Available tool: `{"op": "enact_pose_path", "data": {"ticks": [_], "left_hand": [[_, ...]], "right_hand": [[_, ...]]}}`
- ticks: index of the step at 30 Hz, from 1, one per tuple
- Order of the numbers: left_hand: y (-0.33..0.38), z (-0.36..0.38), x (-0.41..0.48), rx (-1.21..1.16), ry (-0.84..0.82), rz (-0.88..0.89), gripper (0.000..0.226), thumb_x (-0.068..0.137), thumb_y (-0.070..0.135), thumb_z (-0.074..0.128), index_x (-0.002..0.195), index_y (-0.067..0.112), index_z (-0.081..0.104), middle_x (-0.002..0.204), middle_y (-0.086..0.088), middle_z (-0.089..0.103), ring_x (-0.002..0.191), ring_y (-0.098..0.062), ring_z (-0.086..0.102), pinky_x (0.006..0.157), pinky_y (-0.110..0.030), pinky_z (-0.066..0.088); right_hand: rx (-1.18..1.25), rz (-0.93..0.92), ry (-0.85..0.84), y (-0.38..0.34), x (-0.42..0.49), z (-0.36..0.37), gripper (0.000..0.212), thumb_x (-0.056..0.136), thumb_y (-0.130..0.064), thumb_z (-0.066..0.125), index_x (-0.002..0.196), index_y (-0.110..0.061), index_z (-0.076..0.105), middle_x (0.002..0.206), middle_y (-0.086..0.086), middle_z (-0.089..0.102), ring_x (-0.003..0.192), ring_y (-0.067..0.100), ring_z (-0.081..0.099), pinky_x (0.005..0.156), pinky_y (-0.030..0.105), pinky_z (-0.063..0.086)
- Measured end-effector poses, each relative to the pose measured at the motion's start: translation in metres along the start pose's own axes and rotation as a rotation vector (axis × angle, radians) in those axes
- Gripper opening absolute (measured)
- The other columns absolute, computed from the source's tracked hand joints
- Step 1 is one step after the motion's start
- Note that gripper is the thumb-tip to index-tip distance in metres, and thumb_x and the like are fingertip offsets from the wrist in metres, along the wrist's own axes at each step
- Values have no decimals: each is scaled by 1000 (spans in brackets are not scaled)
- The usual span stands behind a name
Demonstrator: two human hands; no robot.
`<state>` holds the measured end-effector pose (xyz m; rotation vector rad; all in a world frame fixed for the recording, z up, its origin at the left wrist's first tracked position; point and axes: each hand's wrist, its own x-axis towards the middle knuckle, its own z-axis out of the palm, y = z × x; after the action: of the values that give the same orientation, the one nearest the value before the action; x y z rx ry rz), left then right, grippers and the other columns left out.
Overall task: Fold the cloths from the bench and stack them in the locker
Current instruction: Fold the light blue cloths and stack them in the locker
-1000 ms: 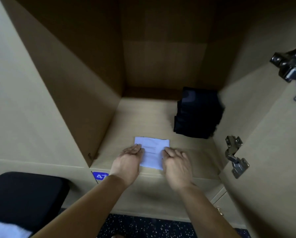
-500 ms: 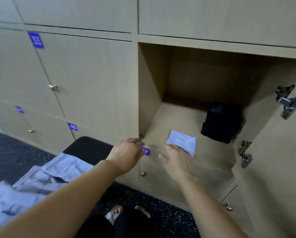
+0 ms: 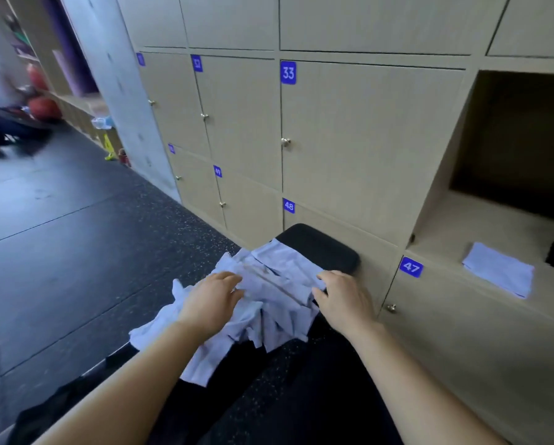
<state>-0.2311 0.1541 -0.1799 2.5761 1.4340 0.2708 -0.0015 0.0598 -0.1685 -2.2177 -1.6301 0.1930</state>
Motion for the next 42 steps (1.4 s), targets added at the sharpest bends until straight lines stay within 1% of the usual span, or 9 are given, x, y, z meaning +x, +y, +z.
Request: {"op": "enact_pose_path", "data": {"ticks": [8, 12, 17, 20, 26, 31, 36, 40, 42], "left_hand": [[-70, 22, -13, -24, 21, -124, 39, 99, 35, 50, 126, 11, 65, 129, -5, 63, 121, -28, 56, 96, -36, 45], [-75, 37, 1, -41, 88, -48, 62, 87, 51, 33, 105, 9, 75, 105, -7, 73, 97, -30, 69, 83, -38, 55], [-81, 43, 13, -28, 44, -32, 46, 86, 42, 42, 90, 12, 77, 88, -2, 74, 79, -24, 72, 68, -32, 58], [-87, 47, 14, -37, 34, -27, 45, 86, 42, 43, 90, 13, 77, 88, 0, 73, 79, -23, 71, 68, -28, 57], [-88, 42, 16, -27, 24, -37, 44, 86, 41, 43, 90, 13, 77, 89, -1, 73, 78, -23, 71, 69, -31, 58], [-74, 23, 25, 28, 145, 1, 44, 86, 40, 41, 90, 16, 77, 90, 2, 73, 77, -23, 71, 68, -32, 56], [-38, -3, 35, -227, 211, -79, 32, 99, 38, 49, 117, 20, 68, 117, 6, 65, 112, -18, 59, 84, -28, 40], [0, -22, 44, -639, 153, -216, 52, 98, 51, 43, 77, 7, 62, 71, -4, 58, 69, -15, 50, 76, -37, 46], [21, -33, 47, -900, 147, -297, 55, 100, 48, 42, 80, 4, 67, 74, 2, 65, 71, -11, 58, 78, -33, 49]], "right_hand": [[16, -93, -123, -45, 33, 57, 16, 97, -25, 50, 92, -11, 55, 98, 2, 61, 94, 26, 56, 67, 31, 36], [-23, -107, -173, -55, 52, 79, 23, 97, -26, 50, 112, -10, 58, 116, 6, 62, 109, 28, 57, 83, 36, 47], [-28, -78, -226, -64, 75, 98, 14, 96, -30, 53, 95, -16, 50, 115, 8, 60, 107, 30, 56, 74, 34, 37], [-4, -52, -251, -66, 85, 109, 14, 95, -26, 52, 100, -15, 59, 116, 5, 60, 108, 27, 55, 77, 32, 39], [188, -1, -220, -64, 103, 91, 13, 93, -23, 53, 87, -16, 63, 92, 2, 68, 90, 23, 60, 72, 32, 46], [580, 38, -102, -65, 119, 38, 14, 90, -15, 61, 76, -12, 62, 67, -6, 58, 65, 11, 50, 63, 26, 41], [924, 69, -73, -69, 126, -20, 13, 91, -14, 63, 79, -11, 66, 76, 5, 59, 73, 15, 49, 71, 28, 40], [1055, 66, -66, -67, 119, -52, 15, 91, -17, 63, 77, -15, 66, 78, 5, 58, 76, 18, 50, 68, 31, 39], [1118, 69, -65, -65, 113, -64, 15, 92, -18, 63, 78, -13, 67, 75, 4, 59, 73, 18, 51, 63, 28, 40]]}}
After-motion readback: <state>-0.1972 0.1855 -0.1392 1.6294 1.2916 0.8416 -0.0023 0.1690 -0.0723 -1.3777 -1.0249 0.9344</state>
